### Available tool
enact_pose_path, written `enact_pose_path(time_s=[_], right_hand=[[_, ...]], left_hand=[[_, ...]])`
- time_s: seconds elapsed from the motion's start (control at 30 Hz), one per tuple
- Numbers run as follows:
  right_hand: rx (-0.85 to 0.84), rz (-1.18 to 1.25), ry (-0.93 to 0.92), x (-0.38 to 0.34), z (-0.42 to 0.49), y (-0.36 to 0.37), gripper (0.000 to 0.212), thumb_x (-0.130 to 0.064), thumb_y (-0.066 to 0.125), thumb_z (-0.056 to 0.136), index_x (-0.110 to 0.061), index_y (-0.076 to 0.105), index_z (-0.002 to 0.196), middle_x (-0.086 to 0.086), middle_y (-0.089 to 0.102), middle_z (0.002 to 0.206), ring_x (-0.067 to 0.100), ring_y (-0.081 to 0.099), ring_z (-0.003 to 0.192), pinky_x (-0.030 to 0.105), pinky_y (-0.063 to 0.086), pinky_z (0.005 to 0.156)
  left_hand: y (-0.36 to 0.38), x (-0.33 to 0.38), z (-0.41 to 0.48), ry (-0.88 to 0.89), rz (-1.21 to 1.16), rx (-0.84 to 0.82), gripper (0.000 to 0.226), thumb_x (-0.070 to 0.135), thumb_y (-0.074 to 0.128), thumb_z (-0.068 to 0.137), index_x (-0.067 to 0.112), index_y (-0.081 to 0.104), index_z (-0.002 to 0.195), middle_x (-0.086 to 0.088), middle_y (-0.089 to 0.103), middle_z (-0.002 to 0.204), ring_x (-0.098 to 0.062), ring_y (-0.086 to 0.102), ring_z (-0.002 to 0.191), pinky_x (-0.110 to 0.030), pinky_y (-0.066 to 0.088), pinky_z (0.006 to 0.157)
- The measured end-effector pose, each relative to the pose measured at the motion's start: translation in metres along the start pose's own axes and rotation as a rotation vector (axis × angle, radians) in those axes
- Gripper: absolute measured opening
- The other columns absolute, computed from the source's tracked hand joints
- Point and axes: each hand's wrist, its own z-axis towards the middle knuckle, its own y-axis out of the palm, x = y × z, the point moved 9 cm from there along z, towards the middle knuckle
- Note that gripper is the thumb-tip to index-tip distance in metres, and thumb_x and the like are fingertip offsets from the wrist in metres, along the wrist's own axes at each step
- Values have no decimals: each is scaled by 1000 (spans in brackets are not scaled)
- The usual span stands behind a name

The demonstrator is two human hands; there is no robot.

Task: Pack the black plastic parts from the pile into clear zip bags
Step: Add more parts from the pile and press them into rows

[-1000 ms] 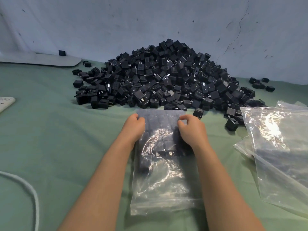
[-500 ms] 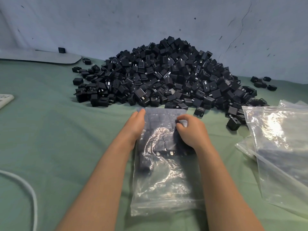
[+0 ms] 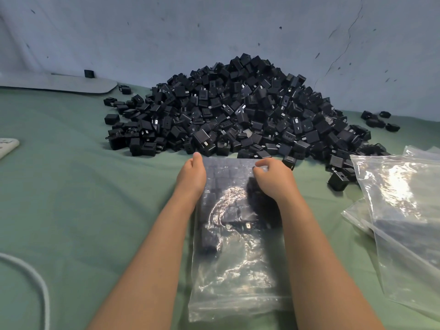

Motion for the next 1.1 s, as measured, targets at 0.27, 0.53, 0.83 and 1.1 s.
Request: enact_pose_path(time_s=[0.27,0.53,0.83,1.1], right_hand=[[11,-42,-31,-2,-3,3,31,-22,47,93,-21,62,120,-1,62,124,21,55,111,26,37,77],[19,31,-25,4,-3,-1,34,-22,47,96,-15,59,126,3,58,132,23,50,122,29,38,94],[14,0,-27,3,-4,1,29,-20,47,92,-19,63,118,1,62,124,23,53,115,27,37,81],[-11,-8,-20,8,-16,-16,38,-24,47,95,-15,55,131,8,59,128,25,52,119,27,38,88]], left_hand=[[10,-7,-3,-55,-137,-157,69,57,11,98,15,23,150,-3,24,156,-19,24,143,-37,16,116],[9,-13,0,-118,-256,-131,75,59,10,96,7,23,149,-10,28,154,-23,28,141,-44,20,117],[14,-11,-6,-114,-239,-198,83,68,7,91,11,22,150,-7,27,155,-21,26,142,-45,20,118],[6,-14,-13,-114,-220,-189,78,63,11,94,10,17,150,-7,21,157,-21,23,143,-44,18,118]])
